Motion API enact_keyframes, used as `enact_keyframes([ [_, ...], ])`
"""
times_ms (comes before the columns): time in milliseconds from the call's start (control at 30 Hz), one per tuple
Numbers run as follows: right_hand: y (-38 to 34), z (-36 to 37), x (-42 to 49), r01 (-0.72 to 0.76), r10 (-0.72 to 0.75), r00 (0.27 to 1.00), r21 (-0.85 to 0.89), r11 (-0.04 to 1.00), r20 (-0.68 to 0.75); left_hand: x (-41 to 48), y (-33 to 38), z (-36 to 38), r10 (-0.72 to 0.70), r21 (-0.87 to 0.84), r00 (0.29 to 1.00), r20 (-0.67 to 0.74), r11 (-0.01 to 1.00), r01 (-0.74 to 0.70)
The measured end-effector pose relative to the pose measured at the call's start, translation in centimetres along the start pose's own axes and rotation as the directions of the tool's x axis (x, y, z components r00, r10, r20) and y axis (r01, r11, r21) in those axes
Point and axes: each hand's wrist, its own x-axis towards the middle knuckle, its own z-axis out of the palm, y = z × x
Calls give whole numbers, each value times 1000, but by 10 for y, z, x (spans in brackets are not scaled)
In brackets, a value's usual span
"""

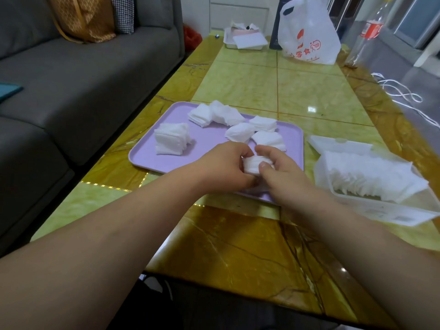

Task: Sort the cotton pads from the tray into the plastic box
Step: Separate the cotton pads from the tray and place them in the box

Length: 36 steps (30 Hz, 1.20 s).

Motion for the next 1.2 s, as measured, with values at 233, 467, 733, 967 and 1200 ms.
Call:
enact_keyframes([
  [233, -4, -6, -4, 53, -48, 997, -86, 995, 61, 0, 3, -11, 18, -54, 999, -50, 998, -21],
  [467, 3, -17, -1, 95, -110, 977, -89, 991, -181, 3, -25, -28, -183, 31, 956, -229, 980, 195],
  [733, 9, -18, 3, 50, -57, 980, -38, 998, -192, 3, -26, -20, -281, 88, 952, -124, 952, 293],
  [967, 11, -18, 4, 62, -60, 980, 1, 998, -192, 3, -22, -19, -282, -94, 953, -110, 958, 272],
  [1200, 10, -20, 5, 92, -77, 974, 60, 994, -212, -9, -6, -40, -43, -564, 999, 8, 825, 40],
])
